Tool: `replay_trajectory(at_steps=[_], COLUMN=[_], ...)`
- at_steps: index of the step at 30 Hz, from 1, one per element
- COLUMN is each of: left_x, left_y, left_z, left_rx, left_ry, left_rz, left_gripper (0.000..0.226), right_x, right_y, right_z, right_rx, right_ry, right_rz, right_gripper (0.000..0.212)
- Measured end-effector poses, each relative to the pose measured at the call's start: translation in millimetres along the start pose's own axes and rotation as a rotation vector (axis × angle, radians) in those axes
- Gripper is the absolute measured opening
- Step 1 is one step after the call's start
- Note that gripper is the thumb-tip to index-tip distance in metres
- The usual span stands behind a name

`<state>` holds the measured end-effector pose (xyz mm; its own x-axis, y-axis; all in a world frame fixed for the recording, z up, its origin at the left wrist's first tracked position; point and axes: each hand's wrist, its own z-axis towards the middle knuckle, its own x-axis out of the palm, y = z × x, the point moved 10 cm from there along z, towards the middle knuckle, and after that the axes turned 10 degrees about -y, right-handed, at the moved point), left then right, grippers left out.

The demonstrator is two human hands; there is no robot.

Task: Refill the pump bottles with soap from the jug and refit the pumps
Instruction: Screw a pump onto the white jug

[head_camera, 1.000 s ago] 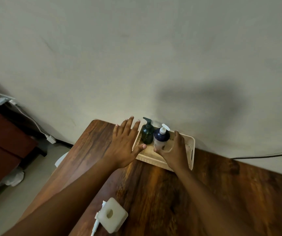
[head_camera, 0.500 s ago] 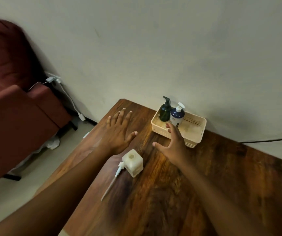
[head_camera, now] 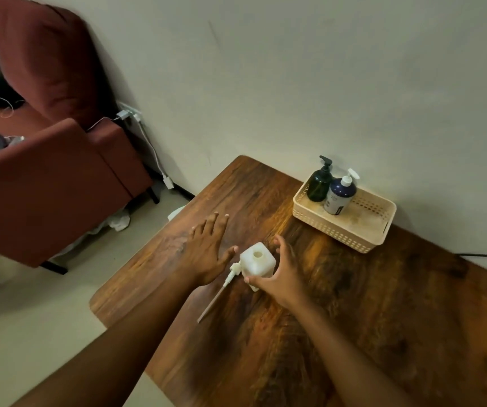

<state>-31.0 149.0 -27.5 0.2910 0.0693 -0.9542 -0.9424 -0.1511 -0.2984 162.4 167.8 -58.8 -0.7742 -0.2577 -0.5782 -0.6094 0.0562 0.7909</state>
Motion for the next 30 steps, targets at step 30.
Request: replay_trajectory(at_steps=[30], left_x=[112], left_y=[-18], left_z=[31], left_rx=[-0.058], left_ry=[0.315], left_rz=[-0.073], left_gripper=[0.047], right_x=[-76], right_y=[-29], right_z=[3], right_rx=[0.114], right_ry=[-0.417], right_rz=[-0.109], right_gripper=[0.095])
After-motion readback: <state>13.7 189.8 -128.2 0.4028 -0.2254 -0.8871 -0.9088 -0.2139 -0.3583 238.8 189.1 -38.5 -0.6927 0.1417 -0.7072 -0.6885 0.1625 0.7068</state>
